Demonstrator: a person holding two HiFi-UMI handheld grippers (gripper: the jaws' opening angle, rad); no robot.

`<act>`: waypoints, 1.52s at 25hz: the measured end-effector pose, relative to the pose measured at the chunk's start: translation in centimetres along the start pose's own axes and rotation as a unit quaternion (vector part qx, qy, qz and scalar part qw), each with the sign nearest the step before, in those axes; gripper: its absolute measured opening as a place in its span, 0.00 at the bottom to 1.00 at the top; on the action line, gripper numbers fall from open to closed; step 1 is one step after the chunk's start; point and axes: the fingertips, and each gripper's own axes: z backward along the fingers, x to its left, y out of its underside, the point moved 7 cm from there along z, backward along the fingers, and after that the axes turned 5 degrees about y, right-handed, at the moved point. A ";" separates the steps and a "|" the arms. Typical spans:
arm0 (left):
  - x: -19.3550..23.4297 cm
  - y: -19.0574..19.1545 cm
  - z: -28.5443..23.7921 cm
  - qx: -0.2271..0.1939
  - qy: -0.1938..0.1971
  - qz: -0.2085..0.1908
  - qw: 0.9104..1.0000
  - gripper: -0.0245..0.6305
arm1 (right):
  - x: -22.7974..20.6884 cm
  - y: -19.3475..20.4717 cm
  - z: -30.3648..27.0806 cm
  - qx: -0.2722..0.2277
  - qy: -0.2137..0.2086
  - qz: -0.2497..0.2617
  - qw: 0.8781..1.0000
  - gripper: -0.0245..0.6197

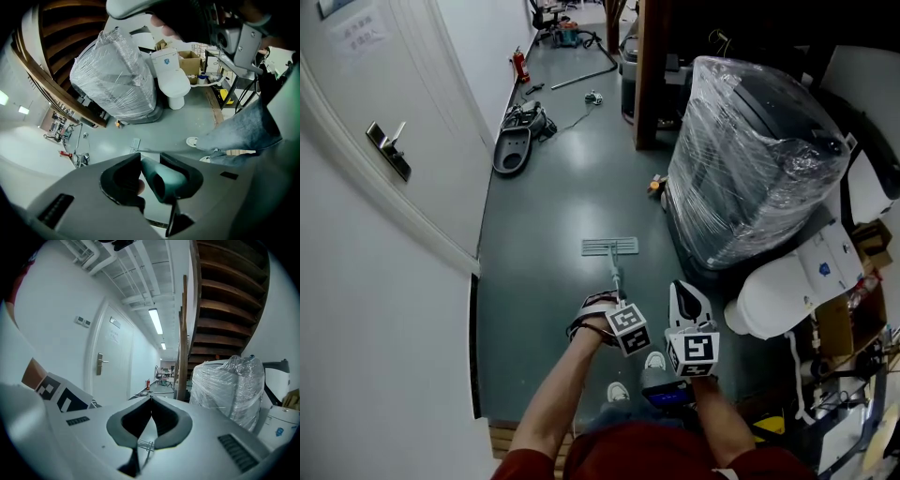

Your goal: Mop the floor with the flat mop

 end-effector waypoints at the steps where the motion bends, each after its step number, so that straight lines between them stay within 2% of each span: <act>1: 0.4 0.1 0.0 -0.002 -0.001 0.003 1.000 0.25 | 0.1 -0.1 -0.4 0.000 -0.002 0.000 1.000 0.07; 7: 3.5 -0.7 -0.6 -0.014 -0.003 0.018 1.000 0.25 | -0.4 -0.5 -4.2 -0.006 -0.014 -0.001 1.000 0.07; 13: 7.9 -1.9 -2.0 -0.004 -0.005 0.013 1.000 0.25 | -2.3 -1.0 -8.9 -0.002 -0.025 -0.004 1.000 0.07; 19: 12.8 -4.2 -2.7 -0.011 -0.002 0.033 0.999 0.25 | -4.5 -1.8 -13.5 -0.002 -0.033 -0.007 0.999 0.07; 26: 17.6 -5.9 -4.1 -0.001 0.000 0.038 0.999 0.25 | -6.9 -2.4 -18.6 -0.001 -0.047 -0.017 0.999 0.07; 38: 26.8 -11.9 -7.8 0.016 -0.005 0.055 0.998 0.25 | -14.7 -3.8 -27.4 -0.010 -0.055 -0.027 0.998 0.07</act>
